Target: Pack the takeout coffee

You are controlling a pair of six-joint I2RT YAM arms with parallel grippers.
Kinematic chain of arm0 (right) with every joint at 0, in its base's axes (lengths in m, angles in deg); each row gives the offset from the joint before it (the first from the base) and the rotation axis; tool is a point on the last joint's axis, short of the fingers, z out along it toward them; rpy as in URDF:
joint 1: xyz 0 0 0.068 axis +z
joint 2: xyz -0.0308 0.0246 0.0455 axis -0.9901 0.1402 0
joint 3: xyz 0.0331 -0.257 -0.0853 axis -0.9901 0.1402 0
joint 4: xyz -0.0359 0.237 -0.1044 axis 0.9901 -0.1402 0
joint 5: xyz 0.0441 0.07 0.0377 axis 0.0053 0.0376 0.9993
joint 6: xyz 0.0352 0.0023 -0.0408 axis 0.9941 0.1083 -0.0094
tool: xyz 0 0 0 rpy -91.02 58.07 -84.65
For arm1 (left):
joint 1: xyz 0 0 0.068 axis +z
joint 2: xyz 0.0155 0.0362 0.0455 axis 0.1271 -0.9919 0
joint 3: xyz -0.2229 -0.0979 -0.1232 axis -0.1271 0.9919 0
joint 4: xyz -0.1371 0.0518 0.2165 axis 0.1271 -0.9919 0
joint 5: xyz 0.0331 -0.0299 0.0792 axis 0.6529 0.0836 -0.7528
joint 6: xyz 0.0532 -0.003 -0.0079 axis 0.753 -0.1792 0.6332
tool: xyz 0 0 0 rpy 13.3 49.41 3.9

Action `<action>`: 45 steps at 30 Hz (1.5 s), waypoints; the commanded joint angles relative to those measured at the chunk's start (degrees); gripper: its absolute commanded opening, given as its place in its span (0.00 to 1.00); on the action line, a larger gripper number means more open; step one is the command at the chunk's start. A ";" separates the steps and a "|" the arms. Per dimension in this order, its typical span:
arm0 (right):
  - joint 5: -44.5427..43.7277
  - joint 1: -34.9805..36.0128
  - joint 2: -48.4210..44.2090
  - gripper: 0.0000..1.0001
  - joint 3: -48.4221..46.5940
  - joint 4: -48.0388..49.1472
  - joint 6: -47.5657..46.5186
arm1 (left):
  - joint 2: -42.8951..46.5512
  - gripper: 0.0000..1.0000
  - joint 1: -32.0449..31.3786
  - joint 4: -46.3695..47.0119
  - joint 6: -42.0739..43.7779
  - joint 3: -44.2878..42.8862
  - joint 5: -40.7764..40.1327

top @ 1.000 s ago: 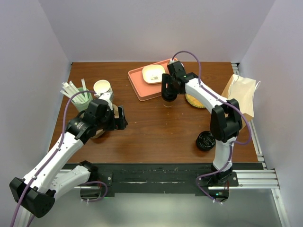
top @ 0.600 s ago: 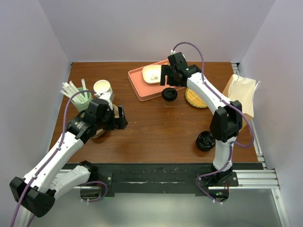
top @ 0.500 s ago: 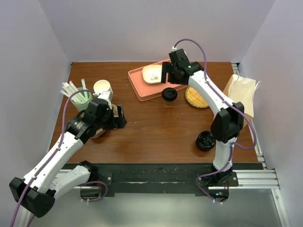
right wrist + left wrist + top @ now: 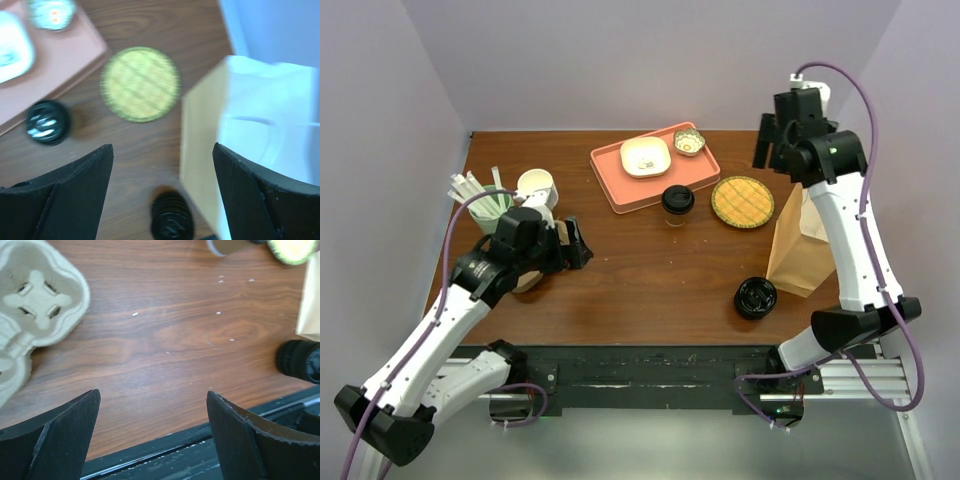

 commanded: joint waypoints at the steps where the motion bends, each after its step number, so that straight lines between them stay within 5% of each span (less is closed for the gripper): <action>1: -3.35 -6.03 1.05 0.85 2.33 -3.15 -4.75 | 5.20 0.92 0.19 2.90 -1.40 -0.01 2.74; 10: 2.61 -11.49 -0.88 0.84 7.77 -0.17 -6.86 | 5.56 0.91 0.28 1.06 -0.70 -0.98 3.00; 15: 12.55 -11.58 -1.24 0.83 1.12 0.19 -6.86 | 5.29 0.91 0.19 1.06 -0.08 -1.07 2.91; 20: 4.40 -11.58 -0.62 0.84 -7.78 -3.85 -4.75 | 4.15 0.91 0.19 1.76 -0.34 -1.42 3.96; 26: -1.94 -12.28 -5.18 0.86 0.65 -1.67 -5.10 | 4.06 0.90 0.19 1.85 0.27 -1.68 4.14; 33: 2.34 -12.90 -6.42 0.86 11.53 1.85 -4.14 | 3.54 0.90 0.19 1.67 0.88 -2.12 3.79; 39: 5.42 -14.30 -5.63 0.77 16.21 4.22 -5.01 | 2.66 0.90 0.19 2.11 1.15 -2.56 3.79; 45: 12.20 -17.73 -5.98 0.56 19.99 9.59 -8.18 | 2.66 0.90 0.19 1.41 1.41 -3.53 2.39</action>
